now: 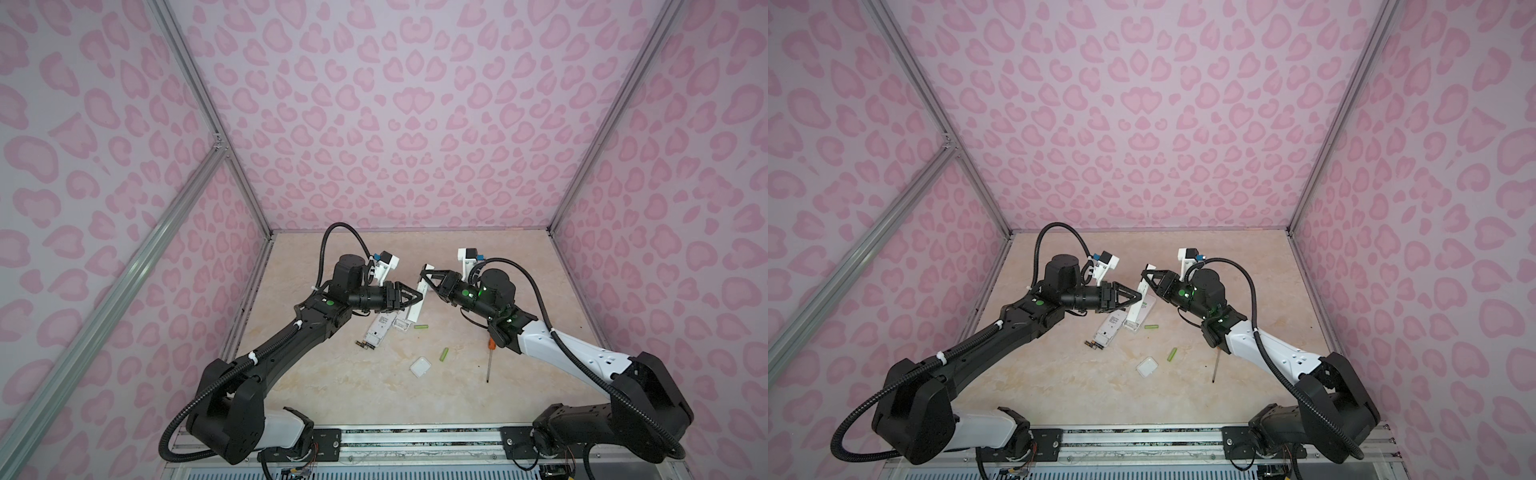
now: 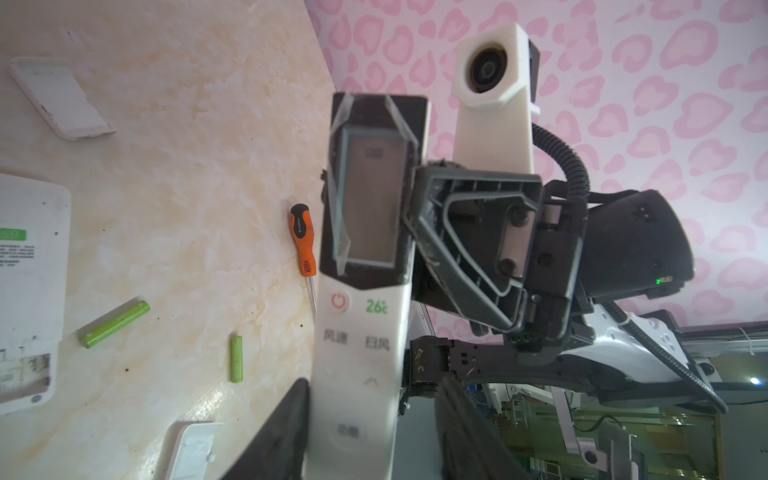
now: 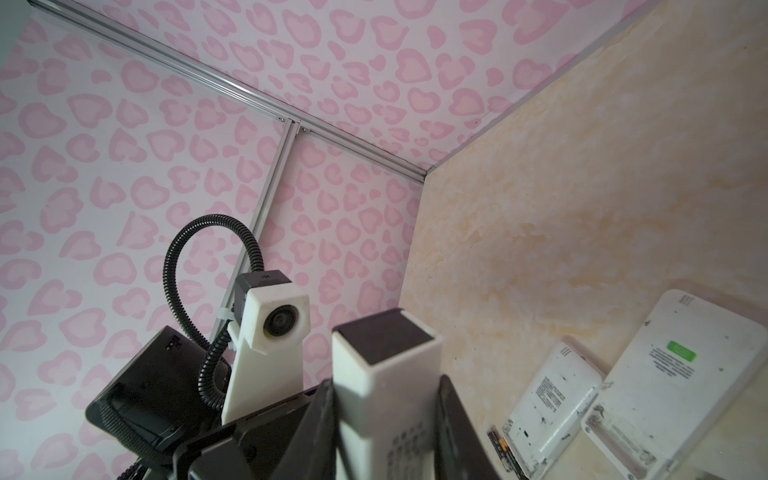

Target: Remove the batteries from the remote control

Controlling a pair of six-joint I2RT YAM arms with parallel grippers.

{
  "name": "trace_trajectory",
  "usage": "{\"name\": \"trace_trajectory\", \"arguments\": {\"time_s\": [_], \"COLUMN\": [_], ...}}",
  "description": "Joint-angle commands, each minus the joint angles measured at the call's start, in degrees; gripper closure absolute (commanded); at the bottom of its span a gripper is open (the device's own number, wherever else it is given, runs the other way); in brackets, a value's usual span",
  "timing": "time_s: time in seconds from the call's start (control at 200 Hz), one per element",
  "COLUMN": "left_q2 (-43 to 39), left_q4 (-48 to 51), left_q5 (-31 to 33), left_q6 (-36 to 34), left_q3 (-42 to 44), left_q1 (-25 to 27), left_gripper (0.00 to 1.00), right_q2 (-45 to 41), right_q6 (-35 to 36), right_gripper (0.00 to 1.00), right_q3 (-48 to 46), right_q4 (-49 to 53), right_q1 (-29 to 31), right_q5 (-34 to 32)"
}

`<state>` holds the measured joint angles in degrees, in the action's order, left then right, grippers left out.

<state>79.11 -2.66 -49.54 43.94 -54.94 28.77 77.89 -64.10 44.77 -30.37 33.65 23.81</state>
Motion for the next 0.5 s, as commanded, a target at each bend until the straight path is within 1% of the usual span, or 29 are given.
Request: {"name": "trace_trajectory", "arguments": {"time_s": [0.0, 0.115, 0.2, 0.28, 0.3, 0.39, 0.435, 0.495], "left_q2": [0.76, 1.93, 2.83, 3.55, 3.67, 4.4, 4.85, 5.67], "left_q4": [-2.42, -2.64, -2.9, -3.23, -3.23, -3.65, -3.82, -4.24], "left_q5": [-2.38, -2.54, -2.76, -2.76, -2.77, -2.54, -2.18, -1.56], "left_q6": [-0.3, -0.08, 0.32, 0.5, 0.53, 0.71, 0.96, 1.27], "left_q3": [-0.91, -1.48, -1.77, -1.97, -1.97, -2.07, -2.01, -1.93], "left_q1": [0.21, 0.23, 0.32, 0.32, 0.33, 0.32, 0.32, 0.3], "left_gripper": [0.49, 0.51, 0.56, 0.63, 0.68, 0.79, 0.82, 0.85], "right_q2": [0.42, 0.45, 0.67, 0.81, 0.88, 0.97, 0.99, 0.91], "right_q6": [-0.29, -0.36, -0.41, -0.43, -0.5, -0.46, -0.5, -0.64], "right_gripper": [0.98, 0.98, 0.98, 0.98, 0.97, 0.88, 0.82, 0.76], "right_q3": [0.05, 0.03, -0.08, -0.3, -0.36, -0.85, -1.31, -2.13], "right_q4": [-0.92, -1.01, -1.1, -1.35, -1.36, -1.45, -1.53, -1.71], "right_q1": [0.06, 0.09, 0.03, -0.05, -0.08, -0.41, -0.66, -1.23], "right_q5": [0.24, 0.18, 0.1, 0.09, 0.09, -0.13, -0.47, -0.98]}}
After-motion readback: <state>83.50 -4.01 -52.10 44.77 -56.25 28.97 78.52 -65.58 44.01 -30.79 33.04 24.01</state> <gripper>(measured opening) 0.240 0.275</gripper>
